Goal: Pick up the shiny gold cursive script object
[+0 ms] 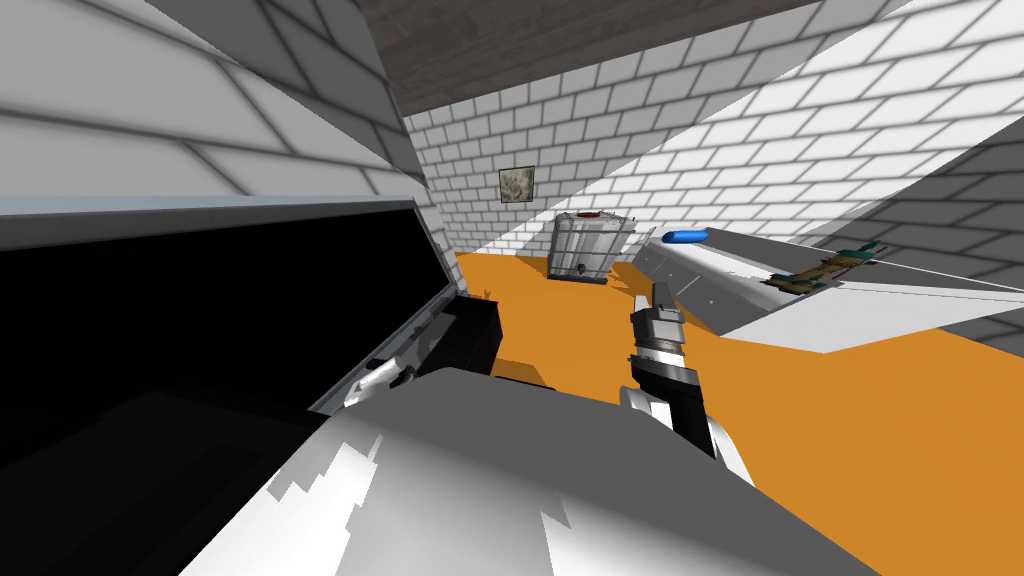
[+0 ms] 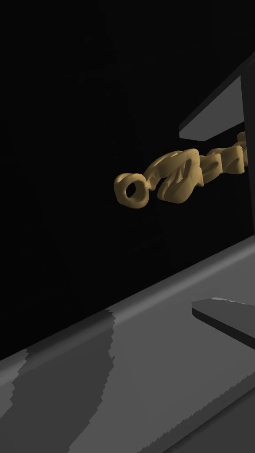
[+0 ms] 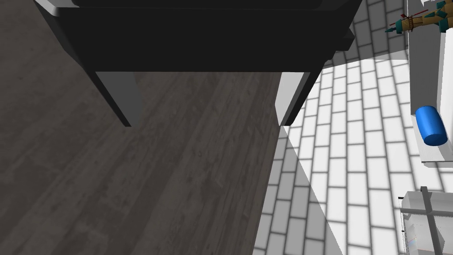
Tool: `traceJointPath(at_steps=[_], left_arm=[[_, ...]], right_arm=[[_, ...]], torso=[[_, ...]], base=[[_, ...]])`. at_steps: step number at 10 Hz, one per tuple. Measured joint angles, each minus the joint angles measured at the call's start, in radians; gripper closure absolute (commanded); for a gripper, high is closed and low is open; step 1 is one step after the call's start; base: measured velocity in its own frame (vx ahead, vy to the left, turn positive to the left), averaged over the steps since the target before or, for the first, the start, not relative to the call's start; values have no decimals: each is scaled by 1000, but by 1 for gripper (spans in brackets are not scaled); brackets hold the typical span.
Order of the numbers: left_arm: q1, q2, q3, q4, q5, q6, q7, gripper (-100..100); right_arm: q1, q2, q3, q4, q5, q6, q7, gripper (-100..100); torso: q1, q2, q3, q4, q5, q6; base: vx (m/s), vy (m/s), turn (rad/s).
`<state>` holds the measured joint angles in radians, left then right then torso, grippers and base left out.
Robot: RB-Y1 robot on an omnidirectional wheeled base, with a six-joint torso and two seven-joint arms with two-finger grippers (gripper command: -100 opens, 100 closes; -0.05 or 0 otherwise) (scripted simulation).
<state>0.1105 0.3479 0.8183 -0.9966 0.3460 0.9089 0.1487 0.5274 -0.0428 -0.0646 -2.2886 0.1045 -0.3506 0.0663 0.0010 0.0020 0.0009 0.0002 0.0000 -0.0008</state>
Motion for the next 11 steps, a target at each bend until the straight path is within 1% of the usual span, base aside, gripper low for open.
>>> traceJointPath(at_steps=[1, 2, 3, 5, 7, 8, 10, 11], left_arm=[[-4, 2, 6, 18, 1, 14, -1, -100], [-16, 7, 14, 52, -2, 28, -1, -100], [-24, 5, 24, 81, -7, 49, 2, -100], [-28, 11, 40, 104, -5, 92, 1, -100], [-35, 21, 53, 137, -1, 119, -5, -100], [-45, 28, 61, 171, -2, 133, -8, -100], [-55, 33, 72, 204, -7, 165, -8, -100], [-56, 33, 73, 205, -7, 169, -8, 0]], right_arm=[[0, 0, 0, 0, 0, 0, 0, 0], [0, 0, 0, 0, 0, 0, 0, 0], [0, 0, 0, 0, 0, 0, 0, 0], [0, 0, 0, 0, 0, 0, 0, 0], [0, 0, 0, 0, 0, 0, 0, 0], [0, 0, 0, 0, 0, 0, 0, 0], [0, 0, 0, 0, 0, 0, 0, 0], [0, 0, 0, 0, 0, 0, 0, 0]], torso=[[0, 0, 0, 0, 0, 0], [0, -1, 0, 0, 0, 0], [2, 0, 0, 0, 0, 0], [1, 0, 0, 0, 0, 0], [1, 0, 0, 0, 0, 0], [2, 0, 0, 0, 0, 0], [2, 1, 0, 0, 0, 0], [0, 0, 0, 0, 0, 0]], base=[[-9, 36, -19], [-19, 63, -20], [-17, 48, -12], [-16, 41, -7], [-21, 58, -4], [-34, 73, -5], [-22, 47, -2], [-3, 6, -1]])
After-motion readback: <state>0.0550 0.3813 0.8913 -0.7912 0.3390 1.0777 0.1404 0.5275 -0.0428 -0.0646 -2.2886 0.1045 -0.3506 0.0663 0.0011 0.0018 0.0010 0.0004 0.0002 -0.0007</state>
